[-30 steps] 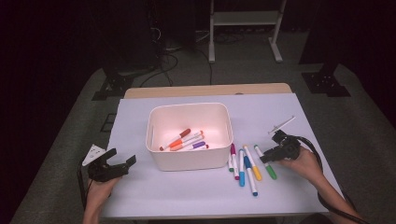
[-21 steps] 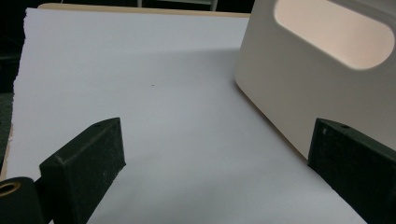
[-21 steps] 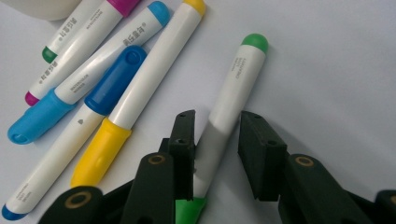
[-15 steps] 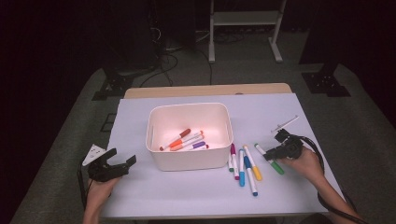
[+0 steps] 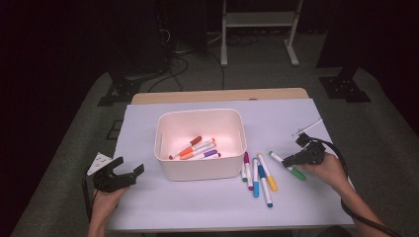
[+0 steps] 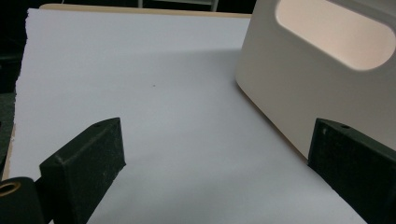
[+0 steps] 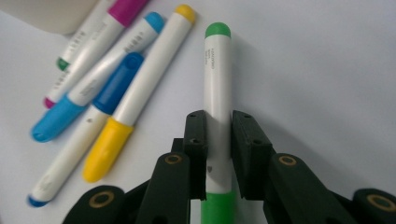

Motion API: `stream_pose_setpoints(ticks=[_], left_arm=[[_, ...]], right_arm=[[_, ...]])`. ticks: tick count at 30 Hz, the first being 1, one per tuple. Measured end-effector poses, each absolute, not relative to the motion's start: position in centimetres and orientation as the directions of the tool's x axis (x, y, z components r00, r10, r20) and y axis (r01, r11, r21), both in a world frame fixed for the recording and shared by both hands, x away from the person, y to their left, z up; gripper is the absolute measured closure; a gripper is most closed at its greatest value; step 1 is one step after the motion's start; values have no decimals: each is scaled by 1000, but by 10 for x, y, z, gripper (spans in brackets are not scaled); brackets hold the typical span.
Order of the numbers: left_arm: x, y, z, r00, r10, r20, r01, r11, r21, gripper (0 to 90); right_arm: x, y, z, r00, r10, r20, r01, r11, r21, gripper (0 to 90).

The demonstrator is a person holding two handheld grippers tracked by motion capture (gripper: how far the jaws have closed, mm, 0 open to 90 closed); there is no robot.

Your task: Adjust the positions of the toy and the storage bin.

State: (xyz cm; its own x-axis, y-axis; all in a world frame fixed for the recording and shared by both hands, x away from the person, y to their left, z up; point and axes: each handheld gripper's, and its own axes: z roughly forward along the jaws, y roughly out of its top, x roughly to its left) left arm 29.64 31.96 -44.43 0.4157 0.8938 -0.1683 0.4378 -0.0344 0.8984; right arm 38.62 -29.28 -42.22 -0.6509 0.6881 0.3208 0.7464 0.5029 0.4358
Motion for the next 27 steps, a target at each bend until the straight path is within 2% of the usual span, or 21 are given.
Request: stream_pose_setpoints(ticks=[13,20,27], left_arm=[[296,320,-443,420,893,-162,433,-40,900,25],[297,320,-443,422,892,-163,428,-37,903,25],[297,318,-443,423,890,-169,431,-33,902,25]], right_arm=[[384,-271,-343,-738,558,379,670,543,506,756],[384,-245,-296,-796,482,365,603,584,544,756],[387,-204,-270,-843,399,360,537,646,543,756]])
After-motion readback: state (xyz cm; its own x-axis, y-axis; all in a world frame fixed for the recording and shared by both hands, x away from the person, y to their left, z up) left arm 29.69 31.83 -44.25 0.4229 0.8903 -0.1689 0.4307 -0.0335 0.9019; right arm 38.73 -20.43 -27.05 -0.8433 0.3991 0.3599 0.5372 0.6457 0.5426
